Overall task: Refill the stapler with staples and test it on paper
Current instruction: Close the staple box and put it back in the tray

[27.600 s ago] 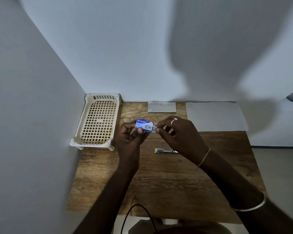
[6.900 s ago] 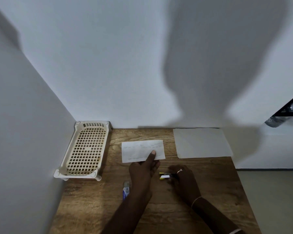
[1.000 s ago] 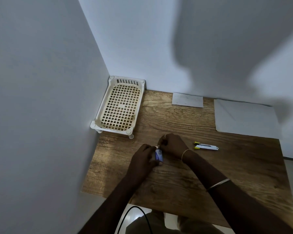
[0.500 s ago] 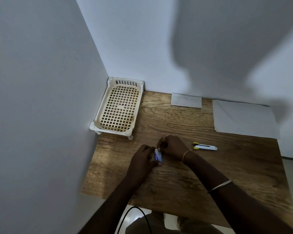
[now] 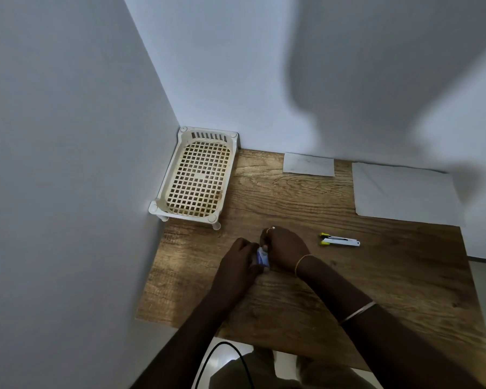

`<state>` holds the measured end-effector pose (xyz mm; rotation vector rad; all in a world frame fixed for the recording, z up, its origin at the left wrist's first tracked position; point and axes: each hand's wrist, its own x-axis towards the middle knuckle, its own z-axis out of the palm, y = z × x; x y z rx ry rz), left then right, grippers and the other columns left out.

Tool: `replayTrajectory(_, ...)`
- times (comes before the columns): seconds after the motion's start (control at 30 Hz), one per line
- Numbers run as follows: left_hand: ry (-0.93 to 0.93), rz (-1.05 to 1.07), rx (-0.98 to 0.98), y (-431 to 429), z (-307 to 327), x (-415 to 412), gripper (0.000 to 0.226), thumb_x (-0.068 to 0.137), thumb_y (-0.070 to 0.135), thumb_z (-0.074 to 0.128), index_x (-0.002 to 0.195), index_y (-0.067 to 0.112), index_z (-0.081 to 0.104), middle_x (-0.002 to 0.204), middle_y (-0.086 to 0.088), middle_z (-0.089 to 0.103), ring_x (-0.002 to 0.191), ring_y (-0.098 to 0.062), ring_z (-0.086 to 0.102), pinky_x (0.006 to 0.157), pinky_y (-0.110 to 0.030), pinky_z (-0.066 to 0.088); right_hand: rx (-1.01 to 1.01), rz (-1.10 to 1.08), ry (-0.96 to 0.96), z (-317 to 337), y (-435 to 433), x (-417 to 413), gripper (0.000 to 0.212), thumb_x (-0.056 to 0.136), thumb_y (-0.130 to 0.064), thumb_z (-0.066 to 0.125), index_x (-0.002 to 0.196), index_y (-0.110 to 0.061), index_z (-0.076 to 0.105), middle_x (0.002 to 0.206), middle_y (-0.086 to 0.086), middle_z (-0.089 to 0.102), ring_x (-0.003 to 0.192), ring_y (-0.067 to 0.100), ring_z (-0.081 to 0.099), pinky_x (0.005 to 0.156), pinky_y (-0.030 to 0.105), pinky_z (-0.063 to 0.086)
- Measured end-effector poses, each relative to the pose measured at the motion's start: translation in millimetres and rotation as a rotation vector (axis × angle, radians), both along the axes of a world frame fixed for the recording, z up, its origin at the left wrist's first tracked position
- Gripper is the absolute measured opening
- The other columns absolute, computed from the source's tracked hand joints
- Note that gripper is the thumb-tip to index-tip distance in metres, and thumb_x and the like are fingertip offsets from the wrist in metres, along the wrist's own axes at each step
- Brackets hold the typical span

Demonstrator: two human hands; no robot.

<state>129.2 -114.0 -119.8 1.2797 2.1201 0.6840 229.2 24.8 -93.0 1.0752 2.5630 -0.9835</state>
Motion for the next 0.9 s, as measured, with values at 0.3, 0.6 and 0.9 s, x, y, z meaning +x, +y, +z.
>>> replayTrajectory(0.3,0.033,-0.013,-0.045,2,6,3,0.050,0.080,0.039,0.077,0.125,0.024,0.063,0.110,0.017,0.048,0.082,0.009,0.048,0.066,-0.005,0.035,0.035,0.013,0.027,-3,-3,8,0.010,0.085,-0.028,0.067,0.083,-0.029,0.057,0.095,-0.005,0.063,0.091,0.019,0.063,0.071,0.030,0.046)
replayTrajectory(0.6,0.059,-0.030,-0.092,8,12,14,0.066,0.083,0.037,0.079,0.142,0.017,0.055,0.133,0.002,0.056,0.111,-0.012,0.059,0.084,-0.018,0.041,0.093,-0.169,0.182,0,-2,52,0.019,0.088,-0.019,0.063,0.103,-0.029,0.066,0.100,-0.005,0.070,0.096,0.016,0.065,0.079,0.029,0.046)
replayTrajectory(0.9,0.086,0.065,-0.070,18,22,38,0.071,0.089,0.042,0.072,0.150,0.018,0.044,0.140,0.000,0.054,0.119,-0.011,0.056,0.089,-0.017,0.036,0.261,-0.247,0.166,16,22,117,0.017,0.094,-0.021,0.062,0.109,-0.026,0.069,0.109,-0.005,0.069,0.100,0.015,0.065,0.080,0.035,0.054)
